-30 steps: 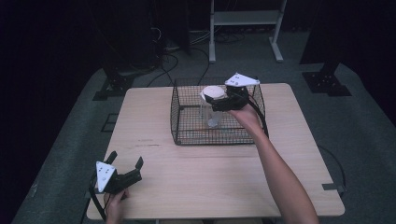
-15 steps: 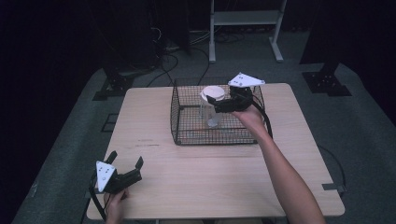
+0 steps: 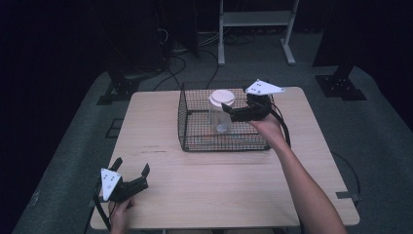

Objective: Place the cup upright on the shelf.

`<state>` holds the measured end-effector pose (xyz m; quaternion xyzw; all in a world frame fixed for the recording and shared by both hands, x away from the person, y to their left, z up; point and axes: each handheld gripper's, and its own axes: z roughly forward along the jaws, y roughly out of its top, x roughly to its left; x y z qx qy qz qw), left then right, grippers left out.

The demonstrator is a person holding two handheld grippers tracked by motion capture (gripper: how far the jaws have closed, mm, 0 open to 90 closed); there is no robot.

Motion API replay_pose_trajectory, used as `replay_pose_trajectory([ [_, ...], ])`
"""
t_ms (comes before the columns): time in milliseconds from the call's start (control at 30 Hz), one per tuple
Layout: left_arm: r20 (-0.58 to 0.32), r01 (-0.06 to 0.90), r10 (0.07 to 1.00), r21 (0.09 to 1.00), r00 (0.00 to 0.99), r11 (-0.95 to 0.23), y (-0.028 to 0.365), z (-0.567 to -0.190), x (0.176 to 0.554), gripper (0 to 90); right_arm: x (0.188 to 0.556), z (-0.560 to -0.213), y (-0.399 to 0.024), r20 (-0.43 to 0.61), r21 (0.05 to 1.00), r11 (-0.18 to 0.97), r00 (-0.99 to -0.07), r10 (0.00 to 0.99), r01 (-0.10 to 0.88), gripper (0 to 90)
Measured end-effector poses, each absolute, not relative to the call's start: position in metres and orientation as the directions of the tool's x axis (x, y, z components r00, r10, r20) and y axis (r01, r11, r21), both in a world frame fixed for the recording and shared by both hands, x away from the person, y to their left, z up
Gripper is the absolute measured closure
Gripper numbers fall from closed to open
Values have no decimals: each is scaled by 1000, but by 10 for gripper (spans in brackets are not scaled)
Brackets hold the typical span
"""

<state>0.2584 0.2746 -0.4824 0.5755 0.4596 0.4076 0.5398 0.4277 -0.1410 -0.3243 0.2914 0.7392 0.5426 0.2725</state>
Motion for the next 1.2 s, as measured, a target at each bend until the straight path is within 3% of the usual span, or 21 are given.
replay_pose_trajectory([
  [1200,-25,87,968,996,248,3,274,-482,259,0,383,-343,-173,-100,954,267,-702,705,133,10],
])
